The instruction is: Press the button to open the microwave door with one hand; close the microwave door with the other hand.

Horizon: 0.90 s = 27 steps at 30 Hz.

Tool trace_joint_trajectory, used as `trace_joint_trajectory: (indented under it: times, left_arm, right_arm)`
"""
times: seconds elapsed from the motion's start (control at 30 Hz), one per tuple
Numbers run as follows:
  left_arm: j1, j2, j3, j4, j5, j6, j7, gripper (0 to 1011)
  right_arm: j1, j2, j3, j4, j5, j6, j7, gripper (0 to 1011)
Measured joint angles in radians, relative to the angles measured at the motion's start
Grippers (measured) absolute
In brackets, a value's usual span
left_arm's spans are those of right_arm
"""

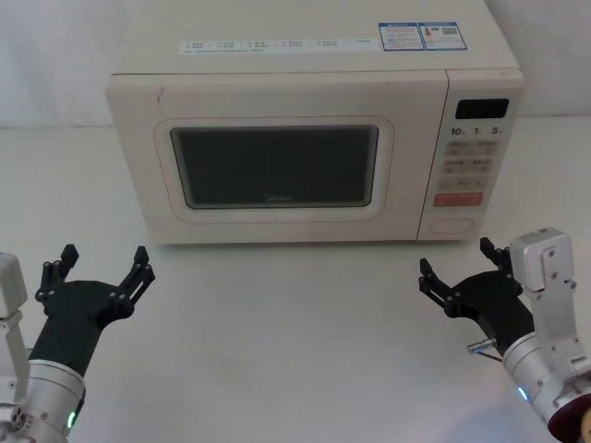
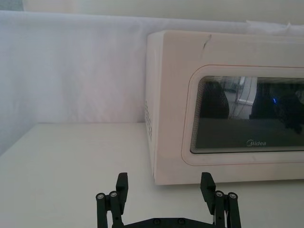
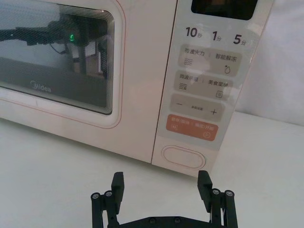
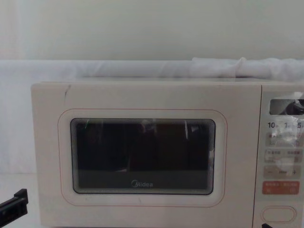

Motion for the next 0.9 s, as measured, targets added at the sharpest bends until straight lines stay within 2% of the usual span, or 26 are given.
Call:
trace_joint_trajectory:
  times: [0.9]
  left_arm:
    - [0.000,0.000,0.000,0.000,0.000,0.000,0.000,1001]
  right_arm:
    - [0.000,0.000,0.000,0.000,0.000,0.000,0.000,1000]
